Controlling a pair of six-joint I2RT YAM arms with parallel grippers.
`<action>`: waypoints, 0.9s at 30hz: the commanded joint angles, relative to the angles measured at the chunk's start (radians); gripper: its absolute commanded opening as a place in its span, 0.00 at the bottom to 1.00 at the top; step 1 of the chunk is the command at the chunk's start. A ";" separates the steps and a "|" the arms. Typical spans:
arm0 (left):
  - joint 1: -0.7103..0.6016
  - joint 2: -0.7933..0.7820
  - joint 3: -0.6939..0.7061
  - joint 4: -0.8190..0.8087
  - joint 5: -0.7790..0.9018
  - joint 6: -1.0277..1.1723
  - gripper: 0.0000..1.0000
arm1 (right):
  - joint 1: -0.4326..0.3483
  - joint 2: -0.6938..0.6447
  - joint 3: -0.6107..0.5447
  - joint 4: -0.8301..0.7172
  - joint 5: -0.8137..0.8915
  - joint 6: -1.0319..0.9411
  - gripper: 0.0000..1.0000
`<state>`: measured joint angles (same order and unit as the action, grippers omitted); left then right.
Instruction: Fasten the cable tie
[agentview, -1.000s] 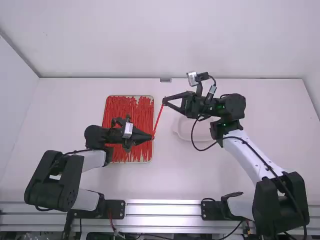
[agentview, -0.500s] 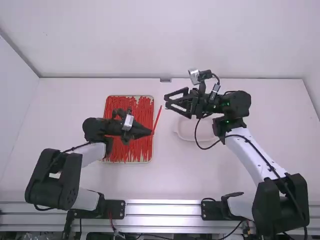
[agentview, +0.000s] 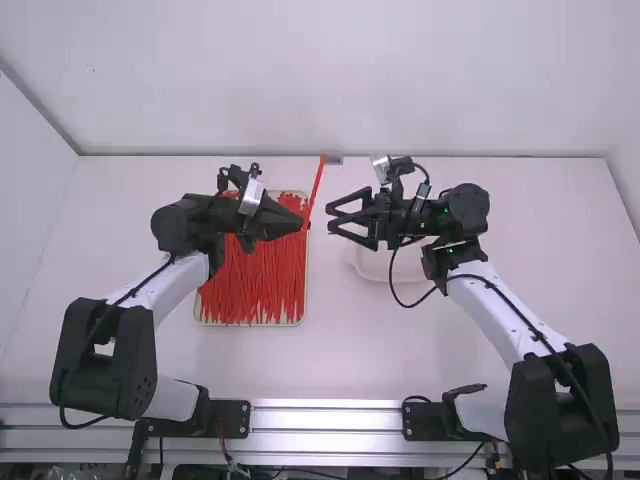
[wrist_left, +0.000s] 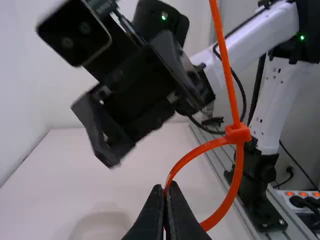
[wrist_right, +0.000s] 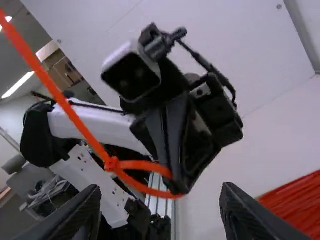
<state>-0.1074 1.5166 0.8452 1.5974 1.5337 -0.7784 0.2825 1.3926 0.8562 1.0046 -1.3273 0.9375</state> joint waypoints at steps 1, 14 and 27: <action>0.014 0.002 0.025 0.005 -0.036 -0.045 0.02 | 0.027 -0.018 -0.017 0.016 0.008 -0.057 0.64; 0.021 0.002 -0.025 -0.060 -0.088 -0.062 0.01 | 0.066 -0.019 -0.026 0.193 0.078 -0.045 0.64; 0.005 0.002 -0.113 -0.055 -0.121 -0.014 0.02 | 0.136 -0.019 -0.026 0.193 0.182 -0.048 0.62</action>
<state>-0.0956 1.5166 0.7437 1.5337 1.4315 -0.8150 0.4088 1.3918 0.8288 1.1896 -1.1820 0.8902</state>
